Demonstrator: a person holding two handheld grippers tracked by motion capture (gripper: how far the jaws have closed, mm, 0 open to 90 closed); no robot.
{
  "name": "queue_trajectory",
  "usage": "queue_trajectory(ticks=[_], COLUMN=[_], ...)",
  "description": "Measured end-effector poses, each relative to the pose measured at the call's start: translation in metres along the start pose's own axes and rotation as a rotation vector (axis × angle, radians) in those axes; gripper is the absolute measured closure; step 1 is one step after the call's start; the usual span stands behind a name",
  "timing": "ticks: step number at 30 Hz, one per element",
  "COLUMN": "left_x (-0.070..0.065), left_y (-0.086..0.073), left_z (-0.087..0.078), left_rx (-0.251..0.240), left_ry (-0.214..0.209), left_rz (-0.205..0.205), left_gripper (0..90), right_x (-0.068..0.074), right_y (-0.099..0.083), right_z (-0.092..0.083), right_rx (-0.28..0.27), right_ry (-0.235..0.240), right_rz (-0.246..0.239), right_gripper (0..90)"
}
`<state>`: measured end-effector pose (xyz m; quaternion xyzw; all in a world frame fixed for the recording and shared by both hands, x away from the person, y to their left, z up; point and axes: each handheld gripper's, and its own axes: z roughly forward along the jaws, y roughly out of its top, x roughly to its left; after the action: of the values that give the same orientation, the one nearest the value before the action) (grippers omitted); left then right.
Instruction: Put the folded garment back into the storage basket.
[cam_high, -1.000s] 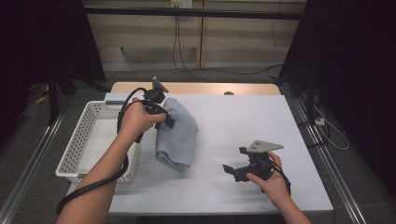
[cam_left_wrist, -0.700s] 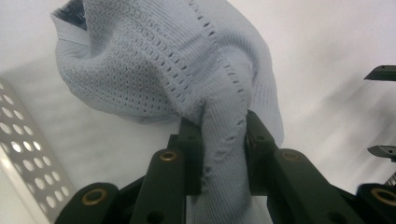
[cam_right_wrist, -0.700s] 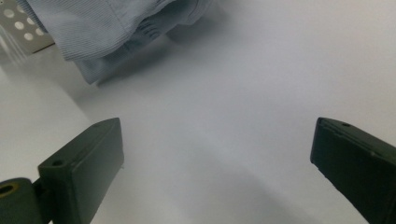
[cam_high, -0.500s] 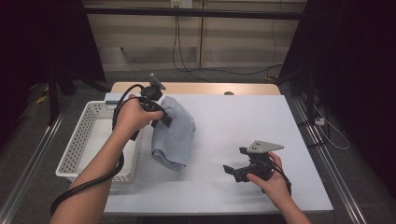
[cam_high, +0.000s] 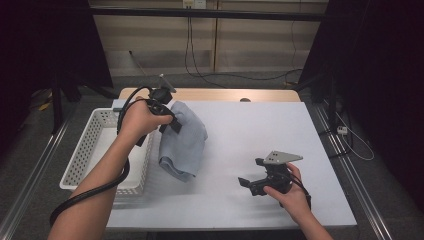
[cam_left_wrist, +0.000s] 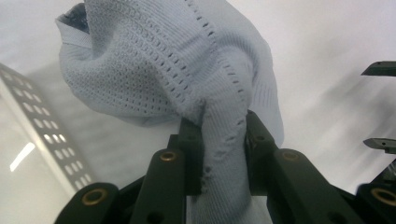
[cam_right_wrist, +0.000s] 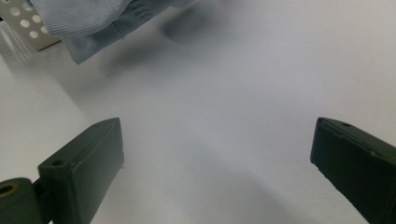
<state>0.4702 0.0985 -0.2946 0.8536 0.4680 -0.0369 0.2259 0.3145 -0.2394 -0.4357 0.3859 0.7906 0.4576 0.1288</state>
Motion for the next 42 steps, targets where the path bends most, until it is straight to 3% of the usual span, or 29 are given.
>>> queue_trajectory(ticks=[16, 42], left_x=[-0.005, 0.0], left_y=[0.008, 0.017], left_z=[-0.015, -0.031], left_rx=[0.013, 0.017], left_ry=[0.034, 0.068], left_rz=[0.013, 0.023], left_gripper=[74.0, 74.0], right_x=[-0.002, -0.002], right_y=[-0.002, -0.004], right_z=[-0.007, -0.009], right_rx=[-0.014, -0.012], right_ry=[-0.004, -0.005], right_rz=[0.007, -0.001], right_gripper=[2.4, 2.4])
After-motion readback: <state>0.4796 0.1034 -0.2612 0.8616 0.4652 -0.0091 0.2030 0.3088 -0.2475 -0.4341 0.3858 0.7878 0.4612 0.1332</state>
